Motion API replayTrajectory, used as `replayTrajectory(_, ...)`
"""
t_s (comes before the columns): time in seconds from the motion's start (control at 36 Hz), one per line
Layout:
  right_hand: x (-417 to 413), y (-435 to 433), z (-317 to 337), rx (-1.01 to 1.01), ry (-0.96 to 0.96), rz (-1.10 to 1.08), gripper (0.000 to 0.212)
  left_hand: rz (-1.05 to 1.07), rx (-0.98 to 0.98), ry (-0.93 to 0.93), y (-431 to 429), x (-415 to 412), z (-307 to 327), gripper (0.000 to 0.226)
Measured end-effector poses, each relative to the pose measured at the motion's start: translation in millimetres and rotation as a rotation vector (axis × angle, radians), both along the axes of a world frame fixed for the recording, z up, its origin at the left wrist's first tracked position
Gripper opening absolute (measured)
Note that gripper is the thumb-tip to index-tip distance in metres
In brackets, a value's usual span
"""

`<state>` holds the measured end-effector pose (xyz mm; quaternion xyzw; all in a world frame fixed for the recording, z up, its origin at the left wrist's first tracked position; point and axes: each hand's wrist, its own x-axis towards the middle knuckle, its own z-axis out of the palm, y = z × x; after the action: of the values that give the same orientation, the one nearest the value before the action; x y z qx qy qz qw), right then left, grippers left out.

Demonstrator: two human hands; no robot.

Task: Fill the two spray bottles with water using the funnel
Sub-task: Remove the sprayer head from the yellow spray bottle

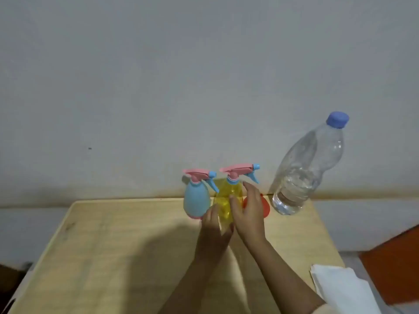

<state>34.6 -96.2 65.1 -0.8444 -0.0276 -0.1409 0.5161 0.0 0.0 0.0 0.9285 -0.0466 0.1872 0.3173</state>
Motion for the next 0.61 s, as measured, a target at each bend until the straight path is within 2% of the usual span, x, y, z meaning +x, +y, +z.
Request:
replayTrajectory(0.03,7.1,1.3,-1.4,0.028,0.003,0.011,0.039,0.035,-0.064,0.040,-2.5,8.2,-3.2,0.065)
replayTrajectory(0.06,12.7,3.2,-1.8,0.036,0.002,0.031,0.037,0.040,-0.104,0.057,-6.7,16.8,-2.9,0.066)
replayTrajectory(0.11,23.3,6.1,-0.7,0.062,-0.024,0.069,0.028,0.106,-0.138,0.085,-9.7,34.0,2.7,0.047)
replayTrajectory(0.17,30.5,8.0,-2.9,0.143,-0.010,0.080,0.020,0.033,-0.138,0.103,-11.4,50.9,-4.7,0.038)
replayTrajectory(0.22,37.6,7.4,-2.9,0.233,0.035,0.074,0.014,0.053,-0.094,0.097,-12.9,60.4,-13.7,0.049)
replayTrajectory(0.28,39.6,4.5,-2.2,0.300,0.069,0.061,0.016,0.066,-0.238,0.162,-14.9,59.4,-11.0,0.064)
replayTrajectory(0.36,34.8,-5.5,-4.0,0.287,0.066,0.047,0.020,0.042,-0.327,0.136,-17.7,47.8,-5.5,0.062)
replayTrajectory(0.47,23.8,-19.5,-1.8,0.313,0.079,-0.006,0.020,0.081,-0.396,0.112,-19.2,21.0,-15.3,0.094)
replayTrajectory(0.61,6.1,-32.6,18.5,0.465,0.027,-0.062,0.011,0.019,-0.378,0.039,-32.8,-7.4,4.2,0.092)
